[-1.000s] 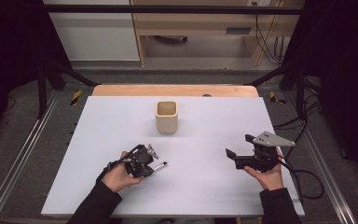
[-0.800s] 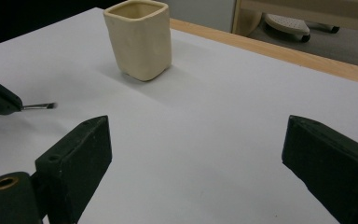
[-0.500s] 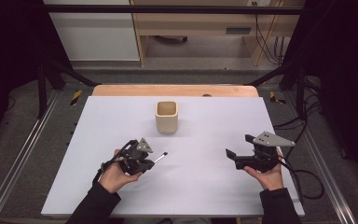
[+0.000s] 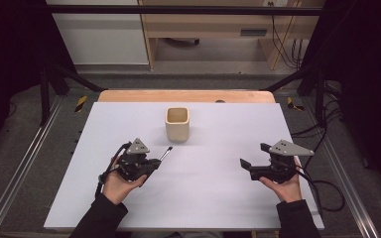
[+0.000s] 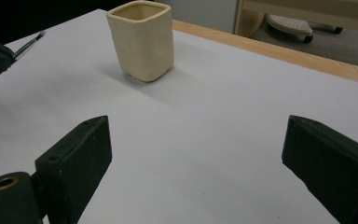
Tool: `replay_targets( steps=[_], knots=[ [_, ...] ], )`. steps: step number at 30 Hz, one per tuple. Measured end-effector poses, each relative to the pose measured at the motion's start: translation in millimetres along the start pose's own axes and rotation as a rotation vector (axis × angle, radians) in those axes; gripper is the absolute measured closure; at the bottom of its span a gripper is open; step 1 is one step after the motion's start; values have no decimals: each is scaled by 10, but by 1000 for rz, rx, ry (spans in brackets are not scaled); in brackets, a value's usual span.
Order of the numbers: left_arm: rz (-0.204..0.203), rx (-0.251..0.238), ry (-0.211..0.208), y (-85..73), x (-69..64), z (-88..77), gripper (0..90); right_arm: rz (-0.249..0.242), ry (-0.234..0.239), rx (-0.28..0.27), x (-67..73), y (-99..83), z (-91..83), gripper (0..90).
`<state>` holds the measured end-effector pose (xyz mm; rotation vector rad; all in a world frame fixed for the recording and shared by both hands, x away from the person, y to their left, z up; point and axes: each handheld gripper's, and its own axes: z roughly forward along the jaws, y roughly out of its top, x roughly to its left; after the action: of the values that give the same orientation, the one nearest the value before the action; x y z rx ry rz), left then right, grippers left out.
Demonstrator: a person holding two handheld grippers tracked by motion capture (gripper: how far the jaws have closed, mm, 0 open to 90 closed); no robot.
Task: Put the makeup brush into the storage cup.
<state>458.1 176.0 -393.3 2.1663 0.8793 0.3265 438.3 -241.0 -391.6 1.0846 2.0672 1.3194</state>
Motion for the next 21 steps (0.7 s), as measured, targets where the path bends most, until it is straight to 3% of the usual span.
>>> replay_targets(
  steps=[8, 21],
  knots=[
    [-45, -67, 39, 1, 59, -95, 840, 1, -1, 3, -2, 1, -10, 85],
    [-70, -145, 69, 18, 76, -214, 840, -3, -7, 8, 3, -1, 0, 85]
  ],
)
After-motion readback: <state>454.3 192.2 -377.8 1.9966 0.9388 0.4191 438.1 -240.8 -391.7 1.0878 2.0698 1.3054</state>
